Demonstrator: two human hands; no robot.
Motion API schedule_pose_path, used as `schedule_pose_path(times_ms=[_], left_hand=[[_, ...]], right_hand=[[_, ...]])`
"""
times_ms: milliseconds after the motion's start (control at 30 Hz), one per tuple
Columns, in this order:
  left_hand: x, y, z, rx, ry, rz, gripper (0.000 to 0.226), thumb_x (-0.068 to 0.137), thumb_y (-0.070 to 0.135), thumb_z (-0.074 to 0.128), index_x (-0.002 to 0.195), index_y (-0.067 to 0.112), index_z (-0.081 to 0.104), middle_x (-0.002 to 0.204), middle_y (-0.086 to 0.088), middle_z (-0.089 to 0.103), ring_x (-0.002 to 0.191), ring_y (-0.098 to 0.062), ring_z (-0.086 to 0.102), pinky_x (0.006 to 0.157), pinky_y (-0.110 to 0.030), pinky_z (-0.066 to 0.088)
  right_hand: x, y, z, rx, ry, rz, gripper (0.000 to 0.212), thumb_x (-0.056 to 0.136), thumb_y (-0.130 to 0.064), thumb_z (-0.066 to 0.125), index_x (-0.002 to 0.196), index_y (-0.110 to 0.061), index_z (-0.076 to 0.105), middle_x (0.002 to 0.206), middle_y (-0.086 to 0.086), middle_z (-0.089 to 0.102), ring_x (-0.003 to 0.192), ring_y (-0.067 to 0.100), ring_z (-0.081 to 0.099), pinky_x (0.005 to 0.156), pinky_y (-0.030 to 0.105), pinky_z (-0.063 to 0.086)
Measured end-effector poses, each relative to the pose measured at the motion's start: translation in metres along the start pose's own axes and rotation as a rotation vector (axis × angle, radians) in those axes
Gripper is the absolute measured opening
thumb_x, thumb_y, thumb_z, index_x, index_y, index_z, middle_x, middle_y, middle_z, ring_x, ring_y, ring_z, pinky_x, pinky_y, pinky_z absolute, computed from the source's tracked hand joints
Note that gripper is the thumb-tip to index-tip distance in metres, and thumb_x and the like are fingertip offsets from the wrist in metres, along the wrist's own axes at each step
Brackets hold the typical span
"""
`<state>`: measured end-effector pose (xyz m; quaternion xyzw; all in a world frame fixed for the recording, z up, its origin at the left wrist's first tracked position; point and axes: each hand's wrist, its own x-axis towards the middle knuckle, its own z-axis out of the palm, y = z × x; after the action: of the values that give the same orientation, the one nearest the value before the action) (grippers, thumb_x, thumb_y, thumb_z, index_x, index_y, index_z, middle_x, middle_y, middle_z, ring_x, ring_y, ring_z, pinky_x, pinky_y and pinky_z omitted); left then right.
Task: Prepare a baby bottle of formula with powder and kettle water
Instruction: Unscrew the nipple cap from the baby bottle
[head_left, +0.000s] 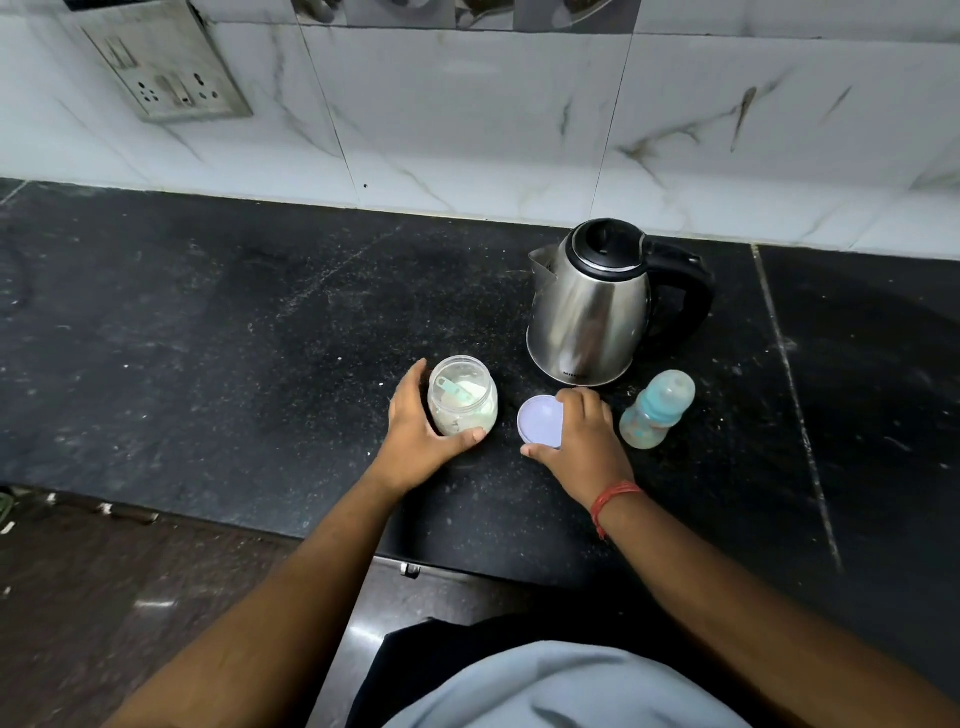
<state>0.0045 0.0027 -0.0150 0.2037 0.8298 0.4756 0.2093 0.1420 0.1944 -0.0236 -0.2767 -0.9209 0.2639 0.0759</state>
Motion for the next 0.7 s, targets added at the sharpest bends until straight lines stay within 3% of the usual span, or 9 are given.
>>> schedule_pose_path(times_ms=[167, 333, 467, 600, 700], left_hand=[[-0.003, 0.015, -0.011, -0.123, 0.147, 0.07, 0.106, 0.074, 0.068, 0.067, 0.16, 0.03, 0.017, 0.165, 0.012, 0.017, 0.155, -0.008, 0.015, 0.129, -0.046, 0.017], [0.0, 0.064, -0.006, -0.001, 0.227, 0.417, 0.083, 0.088, 0.058, 0.06, 0.156, 0.031, 0.019, 0.168, 0.002, 0.02, 0.157, -0.016, 0.016, 0.127, -0.051, 0.018], [0.003, 0.098, 0.019, 0.101, 0.148, 0.593, 0.088, 0.091, 0.062, 0.057, 0.158, 0.012, 0.027, 0.169, -0.004, 0.02, 0.159, -0.025, 0.014, 0.123, -0.066, 0.015], [0.003, 0.111, 0.049, 0.145, 0.041, 0.658, 0.088, 0.092, 0.064, 0.056, 0.159, 0.015, 0.025, 0.17, -0.006, 0.02, 0.159, -0.024, 0.013, 0.127, -0.059, 0.009], [-0.001, 0.114, 0.069, 0.139, -0.03, 0.679, 0.085, 0.092, 0.055, 0.061, 0.159, 0.016, 0.026, 0.17, -0.002, 0.02, 0.159, -0.02, 0.014, 0.129, -0.05, 0.011]], right_hand=[[-0.01, -0.009, -0.018, 0.064, 0.107, -0.102, 0.074, 0.074, -0.038, 0.087, 0.13, -0.006, 0.053, 0.14, 0.01, 0.05, 0.127, 0.031, 0.05, 0.108, 0.038, 0.044], [-0.014, -0.022, -0.056, 0.132, 0.255, -0.155, 0.062, 0.079, -0.033, 0.084, 0.127, -0.008, 0.056, 0.136, 0.007, 0.053, 0.124, 0.023, 0.052, 0.108, 0.028, 0.038], [-0.014, -0.018, -0.09, 0.119, 0.373, -0.173, 0.054, 0.08, -0.033, 0.083, 0.122, -0.008, 0.059, 0.132, 0.008, 0.057, 0.122, 0.021, 0.053, 0.107, 0.026, 0.038], [-0.015, 0.002, -0.115, 0.095, 0.433, -0.107, 0.051, 0.081, -0.029, 0.083, 0.121, -0.007, 0.06, 0.13, 0.008, 0.058, 0.122, 0.025, 0.054, 0.104, 0.027, 0.039], [-0.019, 0.021, -0.125, 0.11, 0.425, -0.033, 0.056, 0.082, -0.03, 0.082, 0.127, -0.009, 0.057, 0.134, 0.007, 0.055, 0.126, 0.024, 0.05, 0.105, 0.025, 0.035]])
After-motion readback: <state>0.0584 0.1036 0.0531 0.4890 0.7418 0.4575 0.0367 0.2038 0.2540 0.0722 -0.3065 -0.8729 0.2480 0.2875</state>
